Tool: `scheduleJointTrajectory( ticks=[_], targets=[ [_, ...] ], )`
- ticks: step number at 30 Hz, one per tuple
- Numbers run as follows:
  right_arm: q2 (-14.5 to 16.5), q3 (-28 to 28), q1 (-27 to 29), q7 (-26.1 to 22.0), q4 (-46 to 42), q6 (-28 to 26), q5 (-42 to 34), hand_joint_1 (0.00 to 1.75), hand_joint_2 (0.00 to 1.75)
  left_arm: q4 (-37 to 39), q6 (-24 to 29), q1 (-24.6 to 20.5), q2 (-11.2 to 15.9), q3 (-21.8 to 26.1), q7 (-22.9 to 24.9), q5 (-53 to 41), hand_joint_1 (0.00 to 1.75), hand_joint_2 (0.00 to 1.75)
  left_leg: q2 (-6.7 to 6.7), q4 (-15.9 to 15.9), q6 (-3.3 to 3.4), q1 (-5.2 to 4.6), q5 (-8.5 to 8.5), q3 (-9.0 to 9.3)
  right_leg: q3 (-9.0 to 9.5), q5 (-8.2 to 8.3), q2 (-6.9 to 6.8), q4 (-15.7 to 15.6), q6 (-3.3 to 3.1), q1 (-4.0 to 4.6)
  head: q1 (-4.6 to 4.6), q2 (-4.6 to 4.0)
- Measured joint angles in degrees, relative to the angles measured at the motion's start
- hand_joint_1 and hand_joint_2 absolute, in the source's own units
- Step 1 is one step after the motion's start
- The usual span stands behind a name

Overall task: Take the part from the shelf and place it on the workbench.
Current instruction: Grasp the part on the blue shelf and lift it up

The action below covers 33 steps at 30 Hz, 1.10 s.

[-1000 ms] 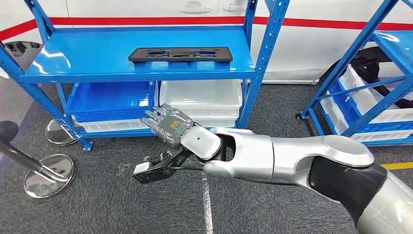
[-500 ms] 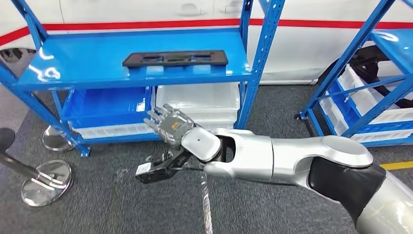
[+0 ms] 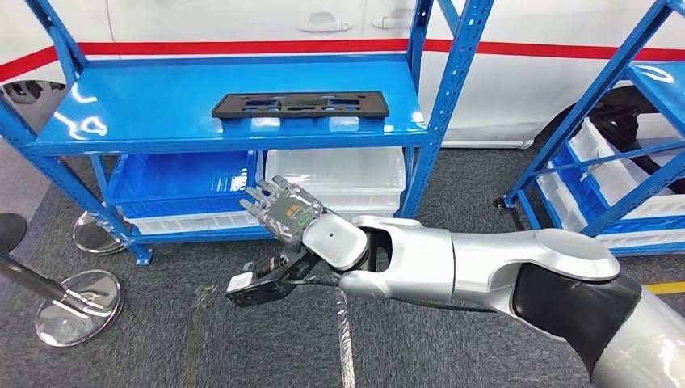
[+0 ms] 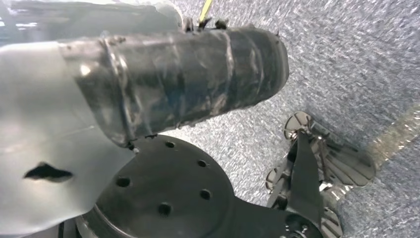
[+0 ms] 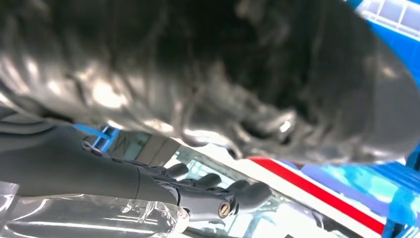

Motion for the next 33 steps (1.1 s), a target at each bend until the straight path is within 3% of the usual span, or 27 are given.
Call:
scheduleJointTrajectory(
  ticks=[3,5,8,9,10,11,13,14,16,18,20,23,24,25,26,29,31,33],
  targets=[
    [-0.1,-0.1,0.0,0.0,0.0,0.3,0.1,0.0,0.0,0.0,0.1,-0.2,0.0,0.0,0.0,-0.1,0.0,0.0,0.07,0.0,-0.93,0.03,-0.48,0.07,0.61,-0.51,0.12,-0.9,-0.52,0.14,-0.04,0.0],
    [-0.2,-0.2,0.0,0.0,-0.1,0.6,0.2,0.0,0.0,0.0,0.1,-0.1,0.0,0.0,-0.1,-0.3,0.0,0.0,0.22,2.5,-1.45,0.03,-1.99,-0.89,1.25,-0.6,0.13,-1.4,-0.95,-0.28,-0.14,0.0],
    [-0.3,-0.3,0.2,0.0,-0.1,1.2,0.1,0.0,0.0,0.0,0.2,-0.1,0.1,0.0,-0.4,-0.5,0.0,0.0,0.3,13.3,-2.02,0.13,-6.35,-6.78,1.83,-0.99,0.05,-1.5,-1.51,-0.41,-0.37,0.0],
    [-0.4,-0.3,0.3,0.0,-0.1,1.2,0.0,0.0,0.0,0.0,0.2,-0.1,0.1,0.0,-0.5,-0.5,0.0,0.0,0.31,15.9,-2.13,0.16,-6.72,-8.55,1.92,-1.15,0.06,-1.4,-1.56,-0.4,-0.35,0.0],
    [-0.4,-0.3,0.4,0.0,-0.1,1.2,-0.1,0.0,0.0,0.0,0.2,0.0,0.1,0.0,-0.5,-0.5,0.0,0.0,0.31,16.4,-2.19,0.18,-5.95,-9.34,2.05,-1.35,0.09,-1.4,-1.55,-0.4,-0.36,0.0],
    [-0.4,-0.3,0.5,0.0,-0.1,1.1,-0.1,0.0,0.0,0.0,0.2,0.0,0.1,0.0,-0.6,-0.5,0.0,0.0,0.32,14.6,-2.19,0.22,-4.11,-8.89,2.24,-1.58,0.14,-1.2,-1.48,-0.43,-0.35,0.0],
    [-0.4,-0.3,0.4,0.0,-0.1,1.0,-0.2,0.0,0.0,0.0,0.3,0.0,0.2,0.0,-0.6,-0.4,0.0,0.0,0.36,7.1,-2.02,0.23,0.29,-5.79,2.71,-2.16,0.24,-0.9,-1.15,-0.41,-0.37,0.0],
    [-0.4,-0.3,0.4,0.0,-0.1,1.0,-0.3,0.0,0.0,0.0,0.4,0.0,0.3,0.0,-0.6,-0.4,0.0,0.0,0.35,3.7,-1.82,0.17,1.53,-4.28,2.78,-2.45,0.31,-0.7,-0.89,-0.31,-0.38,0.0],
    [-0.5,-0.3,0.4,0.0,-0.1,0.9,-0.3,0.0,0.0,0.0,0.4,-0.1,0.3,0.1,-0.6,-0.2,0.0,0.0,0.3,0.9,-1.3,-0.01,1.91,-2.94,2.75,-2.77,0.37,-0.5,-0.34,-0.11,-0.4,0.0],
    [-0.5,-0.3,0.3,0.0,-0.1,0.7,-0.6,0.0,0.0,0.0,0.4,-0.2,0.3,0.1,-0.7,-0.2,0.0,0.0,0.24,0.6,-0.59,0.02,1.89,-2.7,2.73,-2.98,0.34,-0.5,0.19,-0.14,-0.41,0.0],
    [-0.6,-0.4,0.2,0.0,-0.1,0.4,-1.0,0.0,0.0,0.0,0.5,-0.1,0.3,0.1,-0.7,-0.2,0.0,0.0,0.27,0.2,0.12,0.18,1.91,-2.28,1.92,-4.26,0.25,1.5,0.78,-0.25,-0.32,0.0],
    [-0.9,-0.4,0.3,0.0,-0.1,0.2,-1.3,0.0,0.0,0.0,0.7,-0.1,0.3,0.2,-0.8,-0.2,0.0,0.0,0.31,0.1,0.81,0.21,1.66,-1.93,-3.47,-8.6,0.12,12.0,1.41,-0.46,-0.13,0.0],
    [-0.9,-0.3,0.5,0.0,-0.1,0.2,-1.4,0.0,0.0,0.0,0.7,-0.1,0.3,0.2,-0.8,-0.2,0.0,0.0,0.29,0.1,0.89,0.17,1.54,-1.86,-5.29,-9.23,0.11,14.9,1.49,-0.53,-0.12,0.0],
    [-1.0,-0.3,0.6,0.0,-0.1,0.3,-1.6,0.0,0.0,0.0,0.7,-0.1,0.3,0.2,-0.8,-0.2,0.0,0.0,0.25,0.1,0.93,0.15,1.41,-1.73,-6.23,-8.78,0.1,16.0,1.48,-0.58,-0.12,0.0],
    [-1.1,-0.3,0.6,0.0,-0.1,0.3,-1.8,0.0,0.0,0.0,0.8,-0.1,0.3,0.2,-0.8,-0.2,0.0,0.0,0.19,0.2,0.91,0.13,1.24,-1.51,-6.01,-7.21,0.09,14.6,1.37,-0.6,-0.11,0.0],
    [-1.4,-0.3,0.6,0.0,-0.1,0.4,-2.4,0.0,0.0,0.0,0.8,0.0,0.3,0.3,-0.8,-0.1,0.0,0.0,-0.02,0.2,0.57,-0.01,0.61,-0.68,-1.32,-1.39,0.1,3.7,0.45,-0.34,-0.2,0.0],
    [-1.5,-0.3,0.5,0.0,-0.1,0.7,-2.5,0.0,0.0,0.0,0.5,-0.1,0.3,0.3,-0.8,-0.1,0.0,0.0,-0.05,0.2,0.08,-0.04,0.35,-0.63,0.55,-0.48,0.16,-0.3,-0.09,0.1,-0.29,0.0],
    [-1.6,-0.3,0.5,0.0,-0.1,1.0,-2.3,0.0,0.0,0.0,0.4,-0.2,0.4,0.3,-0.8,0.0,0.0,0.0,0.0,0.0,-0.5,-0.05,0.22,-0.59,0.75,-0.7,0.22,-0.8,-0.33,0.13,-0.29,0.0]
  ],
)
